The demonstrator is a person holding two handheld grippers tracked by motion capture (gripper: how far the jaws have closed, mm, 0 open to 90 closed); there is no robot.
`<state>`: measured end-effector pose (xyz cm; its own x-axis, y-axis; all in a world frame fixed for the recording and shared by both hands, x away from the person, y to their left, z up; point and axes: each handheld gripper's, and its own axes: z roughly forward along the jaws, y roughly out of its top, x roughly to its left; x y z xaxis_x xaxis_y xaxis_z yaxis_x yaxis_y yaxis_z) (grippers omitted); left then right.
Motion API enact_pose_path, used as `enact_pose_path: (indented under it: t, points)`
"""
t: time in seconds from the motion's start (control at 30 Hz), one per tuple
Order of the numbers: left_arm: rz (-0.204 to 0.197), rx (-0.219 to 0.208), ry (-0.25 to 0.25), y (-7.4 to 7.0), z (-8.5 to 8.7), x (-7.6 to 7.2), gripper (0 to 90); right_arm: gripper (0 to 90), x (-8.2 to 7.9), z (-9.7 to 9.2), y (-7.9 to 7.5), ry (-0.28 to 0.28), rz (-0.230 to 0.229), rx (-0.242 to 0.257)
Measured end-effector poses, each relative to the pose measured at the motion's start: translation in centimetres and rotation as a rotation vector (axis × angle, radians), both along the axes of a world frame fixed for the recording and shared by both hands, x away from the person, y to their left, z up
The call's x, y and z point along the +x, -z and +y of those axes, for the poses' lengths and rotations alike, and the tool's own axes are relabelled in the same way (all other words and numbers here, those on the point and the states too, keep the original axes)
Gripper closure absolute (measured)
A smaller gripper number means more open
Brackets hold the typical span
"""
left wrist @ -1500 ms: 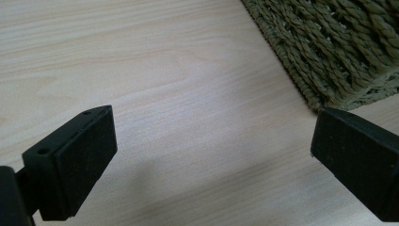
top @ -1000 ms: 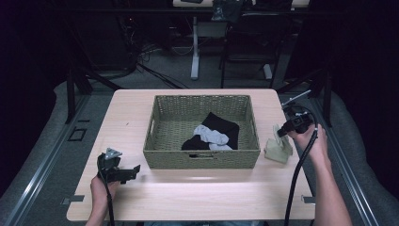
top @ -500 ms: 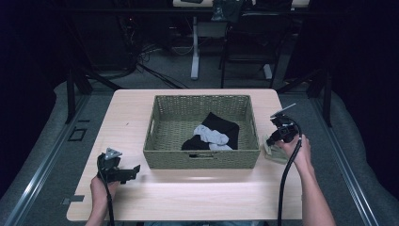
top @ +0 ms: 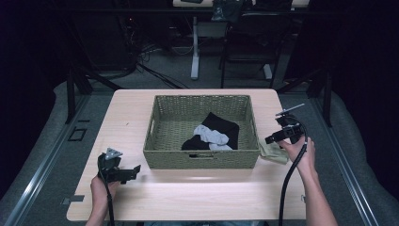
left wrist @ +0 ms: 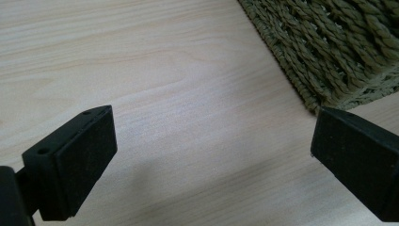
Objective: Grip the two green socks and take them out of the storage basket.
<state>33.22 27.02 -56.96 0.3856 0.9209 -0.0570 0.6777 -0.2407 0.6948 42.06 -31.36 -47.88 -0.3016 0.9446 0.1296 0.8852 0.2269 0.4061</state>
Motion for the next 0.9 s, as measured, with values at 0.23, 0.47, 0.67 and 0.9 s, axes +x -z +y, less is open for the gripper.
enact_pose_path:
  t: [0.23,0.47,0.67,0.9]
  points:
    - [0.000,0.001,0.001,0.0,0.0,0.0,0.8,19.0,-3.0,0.0,-1.7,-0.027,-0.082,0.007]
    - [0.001,0.004,0.005,0.0,-0.1,0.0,0.8,12.6,-6.4,0.3,-3.1,-0.079,-0.161,0.006]
    - [0.001,0.004,0.005,0.0,-0.1,0.0,0.8,8.1,-8.7,1.0,-2.9,-0.114,-0.187,0.016]
    - [0.001,0.003,0.005,0.0,-0.1,0.0,0.8,5.3,-10.7,2.0,-1.3,-0.165,-0.183,0.025]
